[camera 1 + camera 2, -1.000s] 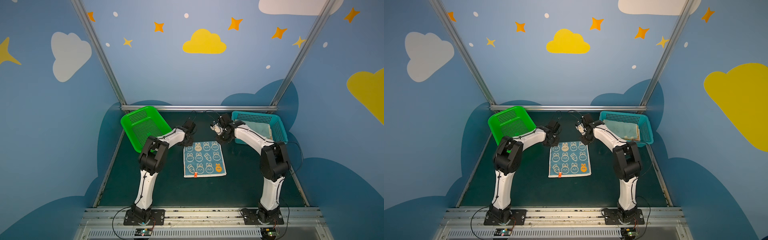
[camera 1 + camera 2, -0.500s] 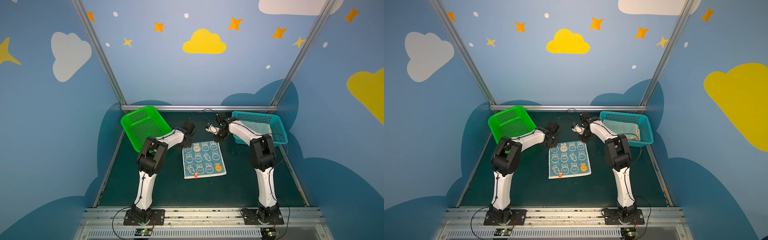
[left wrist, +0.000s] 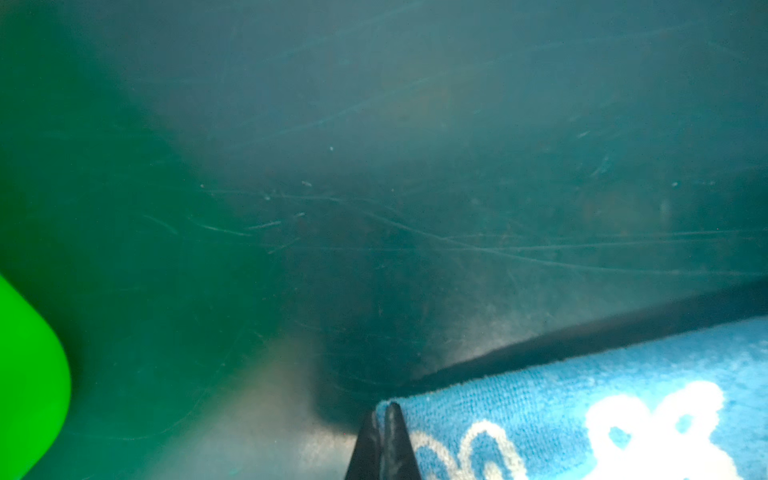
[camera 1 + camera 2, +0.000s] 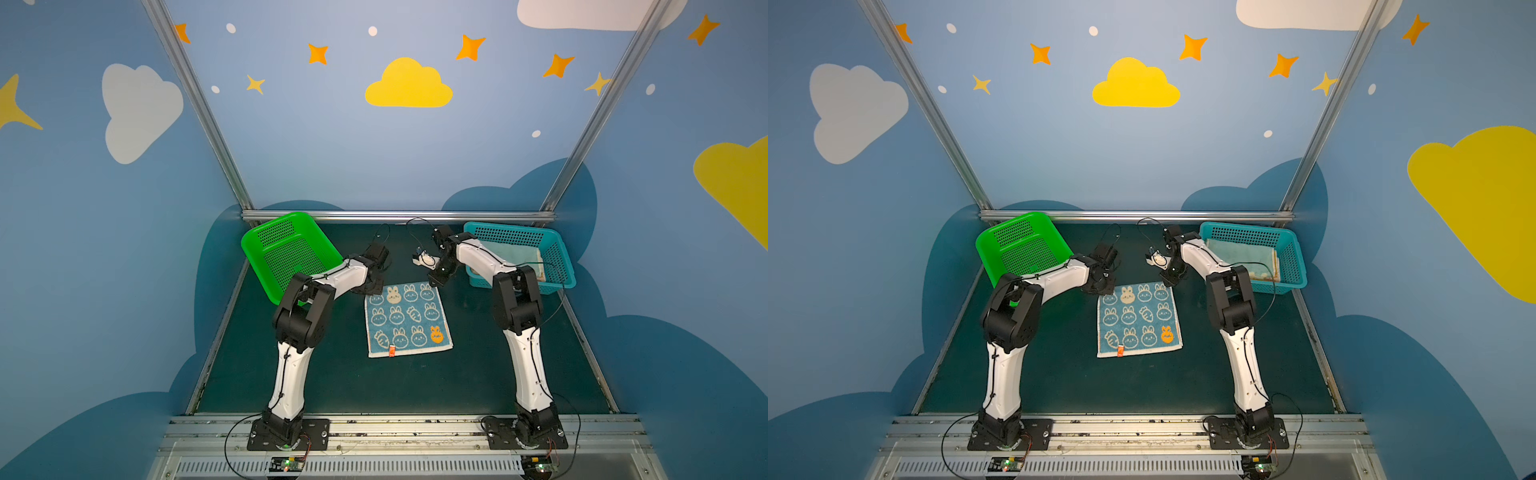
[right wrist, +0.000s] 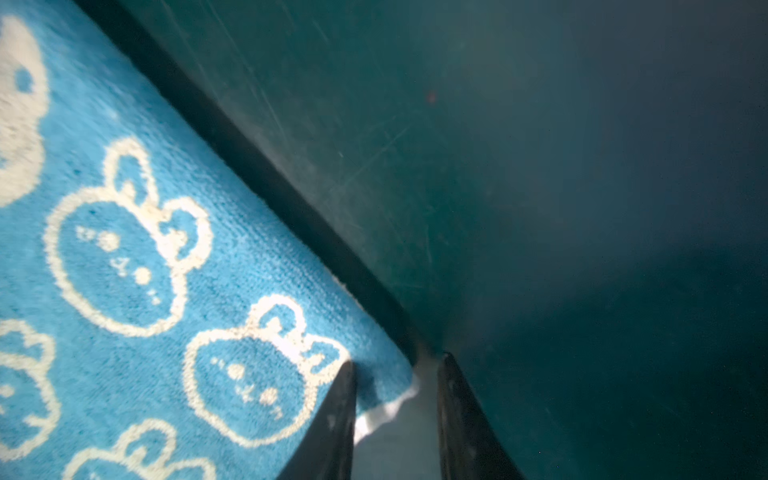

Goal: Fold and stack the towels
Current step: 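Fold the far edge toward the robot with both grippers, halving the towel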

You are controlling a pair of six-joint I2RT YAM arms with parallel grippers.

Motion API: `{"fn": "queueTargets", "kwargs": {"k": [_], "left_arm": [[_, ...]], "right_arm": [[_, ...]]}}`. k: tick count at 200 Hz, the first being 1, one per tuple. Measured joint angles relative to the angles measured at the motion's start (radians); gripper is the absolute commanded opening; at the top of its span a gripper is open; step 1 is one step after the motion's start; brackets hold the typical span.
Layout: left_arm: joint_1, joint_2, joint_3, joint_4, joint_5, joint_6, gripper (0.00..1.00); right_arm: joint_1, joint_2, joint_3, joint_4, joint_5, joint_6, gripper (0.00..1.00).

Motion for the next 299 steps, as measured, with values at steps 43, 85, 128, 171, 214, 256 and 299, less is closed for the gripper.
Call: {"fn": "queueTargets", "kwargs": {"k": [43, 85, 128, 171, 214, 256, 299], "left_arm": [[0.002, 0.000, 0.000, 0.000, 0.008, -0.003, 0.04], [0.003, 0.000, 0.000, 0.001, 0.016, -0.012, 0.04], [0.013, 0.000, 0.000, 0.013, 0.034, -0.016, 0.04], [0.021, -0.040, 0.002, 0.030, 0.028, -0.002, 0.04], [0.027, -0.140, 0.016, 0.063, -0.005, 0.035, 0.04], [0.027, -0.233, -0.005, 0.083, -0.028, 0.046, 0.04], [0.026, -0.323, -0.122, 0.091, -0.034, 0.035, 0.04]], "right_arm": [[0.000, 0.011, 0.020, -0.019, -0.007, -0.016, 0.08], [0.000, 0.015, 0.026, -0.033, -0.030, -0.020, 0.00], [-0.003, 0.009, 0.012, -0.021, -0.057, 0.001, 0.00], [-0.026, -0.055, -0.074, 0.032, -0.103, 0.060, 0.00], [-0.054, -0.146, -0.082, 0.056, -0.119, 0.099, 0.00], [-0.059, -0.238, -0.120, 0.060, -0.159, 0.110, 0.00], [-0.055, -0.325, -0.249, 0.057, -0.238, 0.129, 0.00]]}}
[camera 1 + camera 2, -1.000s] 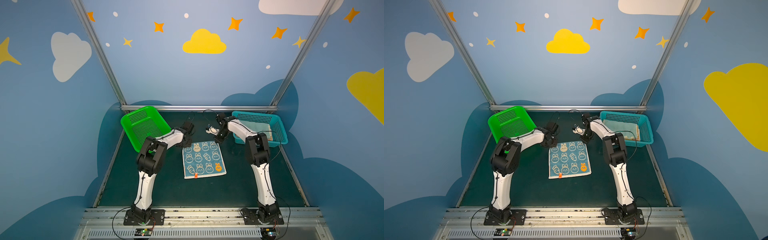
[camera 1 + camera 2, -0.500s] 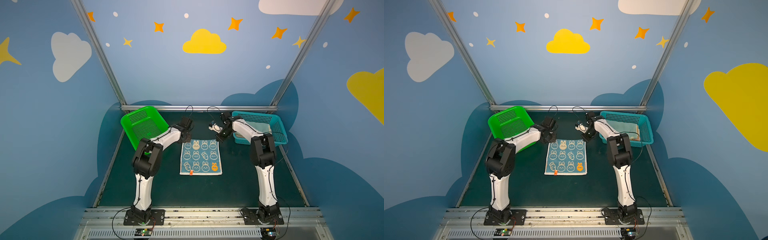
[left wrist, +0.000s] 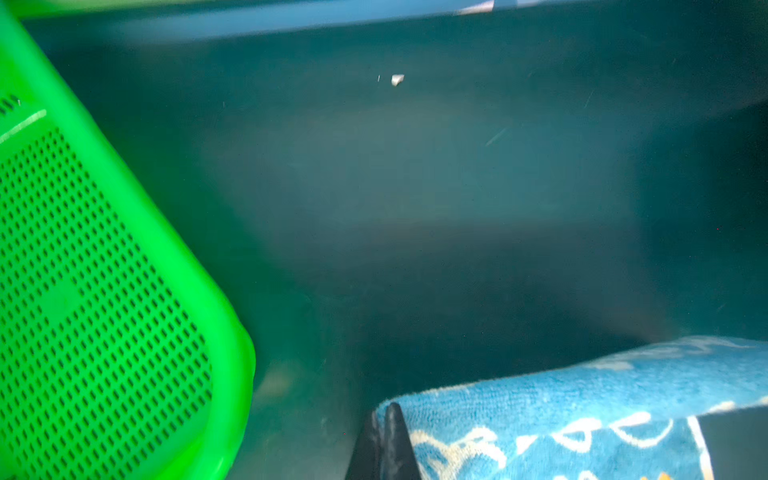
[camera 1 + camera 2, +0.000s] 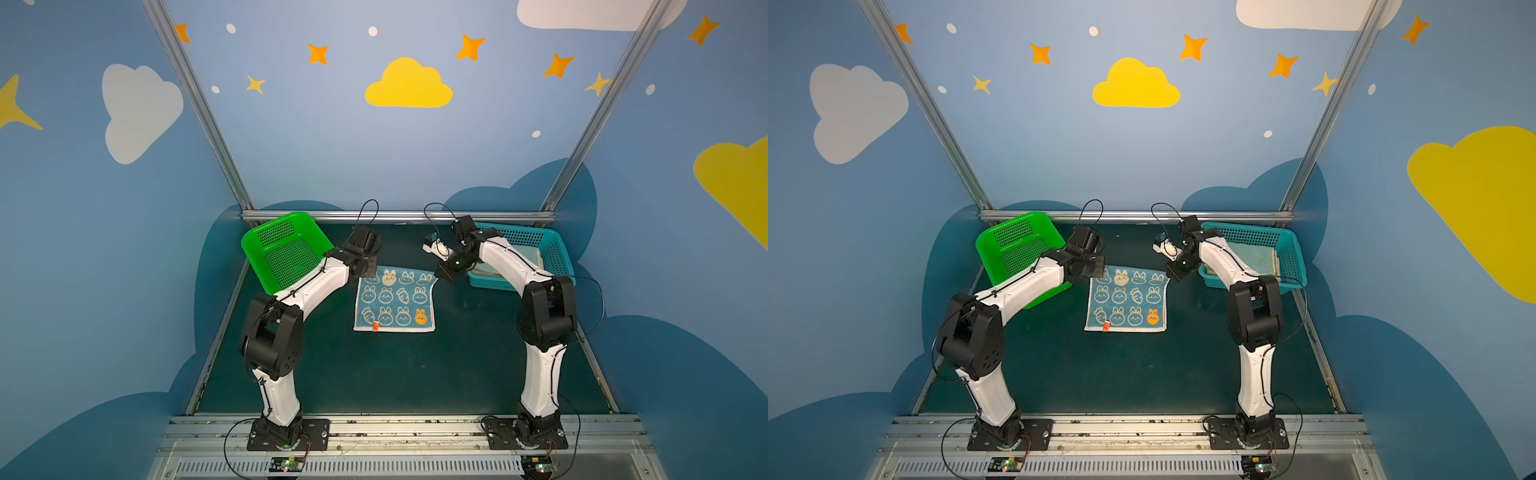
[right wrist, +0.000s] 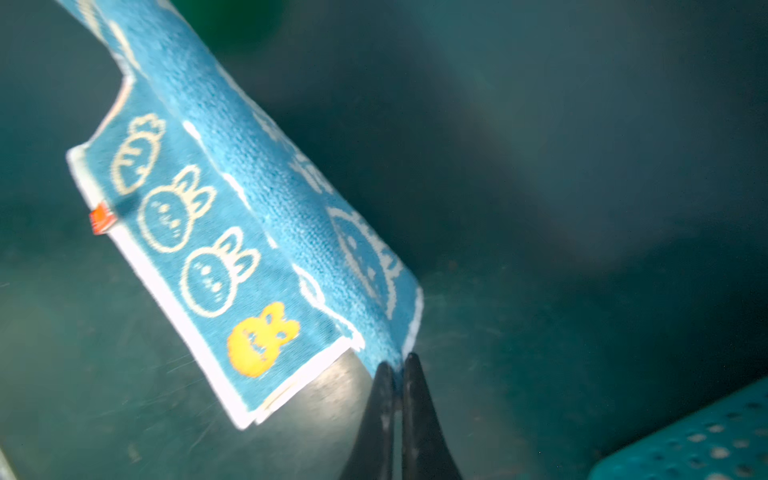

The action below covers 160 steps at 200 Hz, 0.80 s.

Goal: Fold and stack the towels

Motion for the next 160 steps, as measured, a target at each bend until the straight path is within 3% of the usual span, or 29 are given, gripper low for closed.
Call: {"fn": "queueTargets", "kwargs": {"k": [49, 111, 160], "left_arm": [[-0.019, -0.107, -0.156, 0.014, 0.006, -0.001, 0.04], [-0.108, -0.281, -0.334, 0.034, -0.023, -0.045, 0.04], [-0.147, -0.303, -0.442, 0.058, -0.050, -0.108, 0.04]], "right_arm": [[0.032, -0.092, -0.154, -0.002, -0.051, 0.023, 0.00], [0.079, -0.173, -0.287, -0.011, -0.042, 0.074, 0.00], [0.124, -0.191, -0.358, -0.015, -0.013, 0.129, 0.00]]}}
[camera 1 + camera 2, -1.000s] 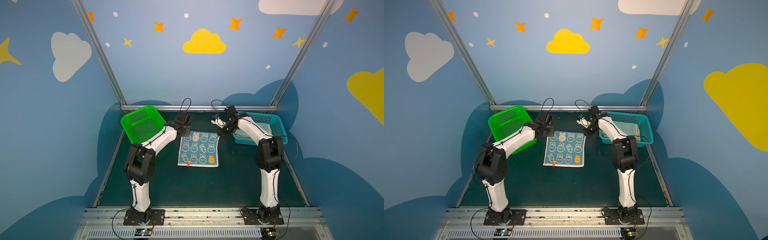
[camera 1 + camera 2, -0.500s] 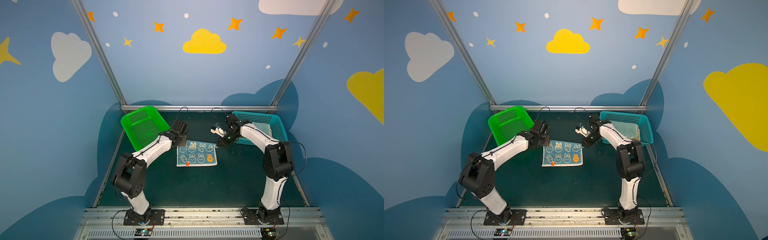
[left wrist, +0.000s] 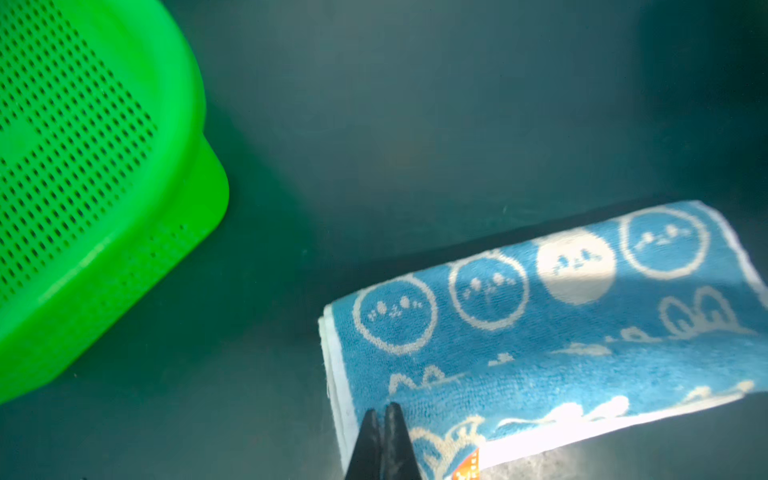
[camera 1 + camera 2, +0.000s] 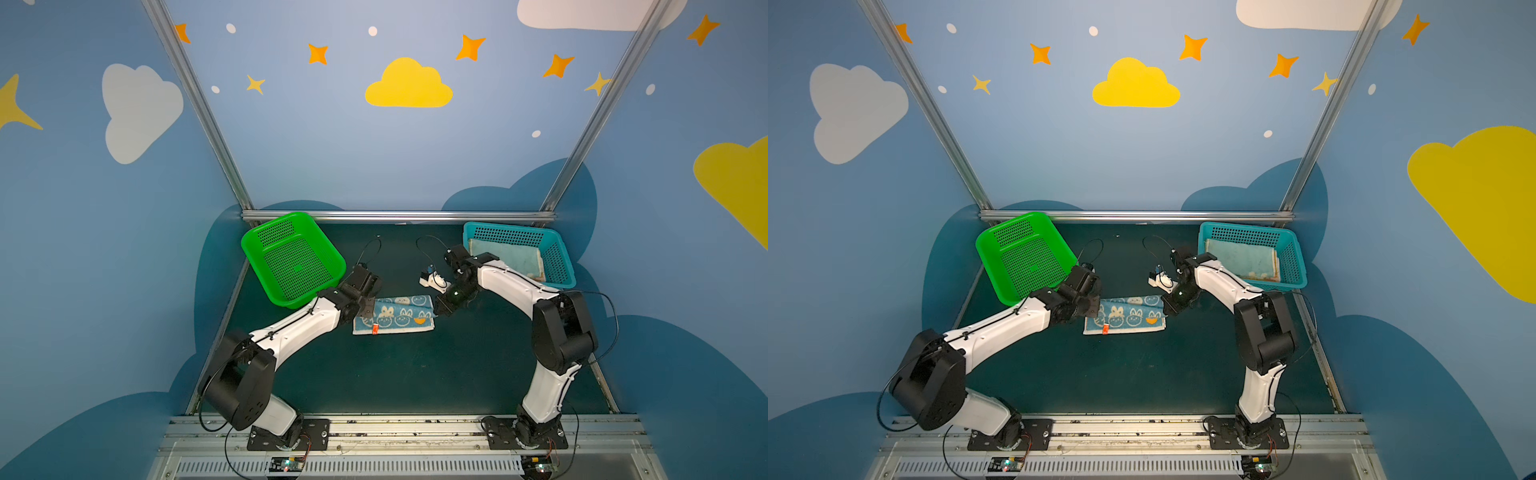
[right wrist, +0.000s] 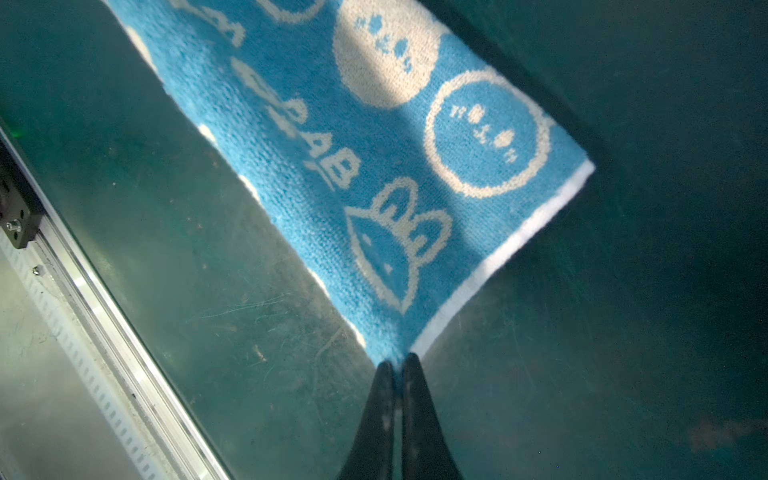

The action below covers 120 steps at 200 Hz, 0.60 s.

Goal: Fold and stack the towels

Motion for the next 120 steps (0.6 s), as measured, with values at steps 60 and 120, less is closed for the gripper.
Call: {"fn": "queueTargets", "kwargs": {"k": [60, 120], "left_arm": [[-0.013, 0.026, -0.084, 0.056, -0.018, -0.047, 0.25], [-0.044, -0.055, -0.198, 0.075, -0.010, -0.097, 0.48]], "right_arm": [[0.044, 0.037, -0.004, -0.001, 0.037, 0.050, 0.04], [0.064, 0.030, -0.093, 0.005, 0.052, 0.077, 0.23]]}}
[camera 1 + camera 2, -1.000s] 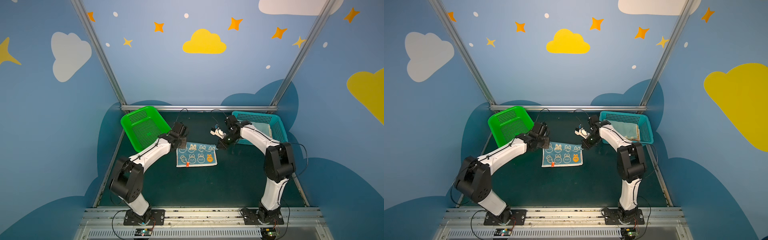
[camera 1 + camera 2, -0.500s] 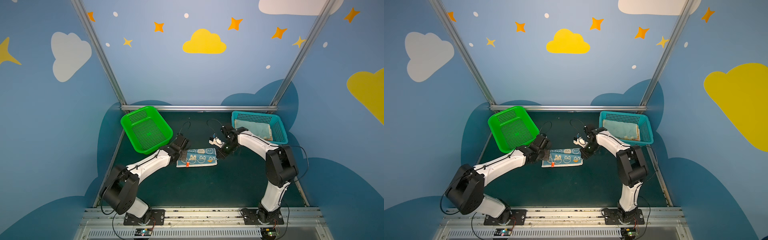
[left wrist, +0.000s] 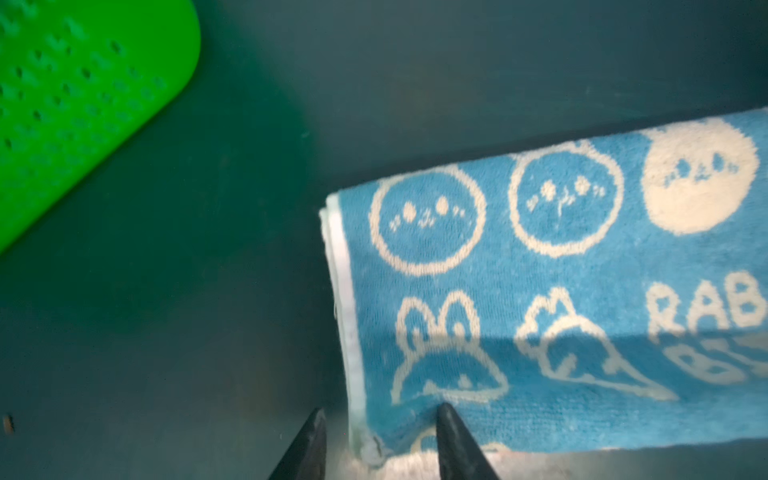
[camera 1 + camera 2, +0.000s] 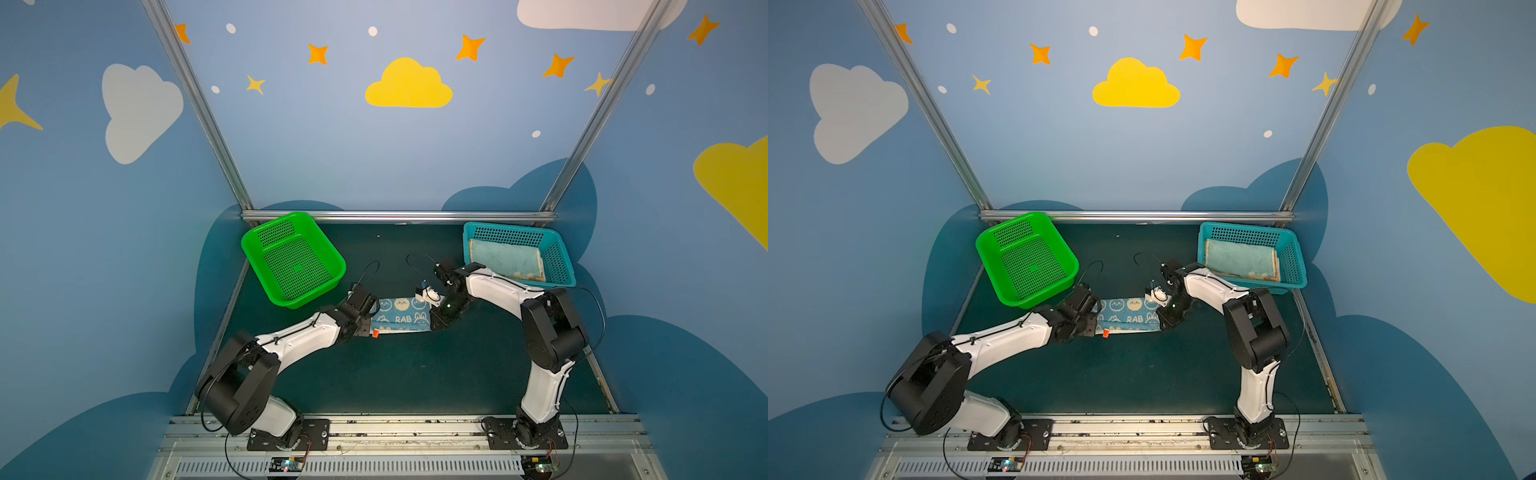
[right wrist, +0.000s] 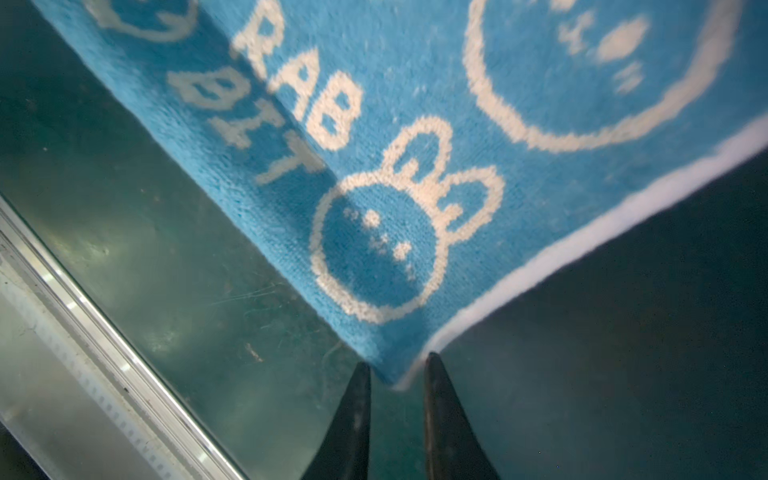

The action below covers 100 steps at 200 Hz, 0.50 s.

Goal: Fold and stack the towels

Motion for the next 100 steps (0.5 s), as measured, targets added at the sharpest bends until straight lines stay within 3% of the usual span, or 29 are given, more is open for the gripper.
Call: {"fn": "queueTargets", "kwargs": {"k": [50, 86, 100], "left_arm": [[-0.010, -0.159, -0.050, -0.008, -0.020, -0.050, 0.64], [-0.010, -0.159, -0.026, 0.002, -0.021, -0.058, 0.65], [-0.010, -0.123, -0.008, 0.013, -0.012, -0.064, 0.60]], "right_arm": [[-0.003, -0.150, -0.087, 0.019, 0.048, 0.103, 0.26], [-0.042, -0.211, -0.083, 0.101, 0.034, 0.278, 0.33], [-0.055, -0.209, -0.083, 0.135, 0.012, 0.340, 0.35]]}}
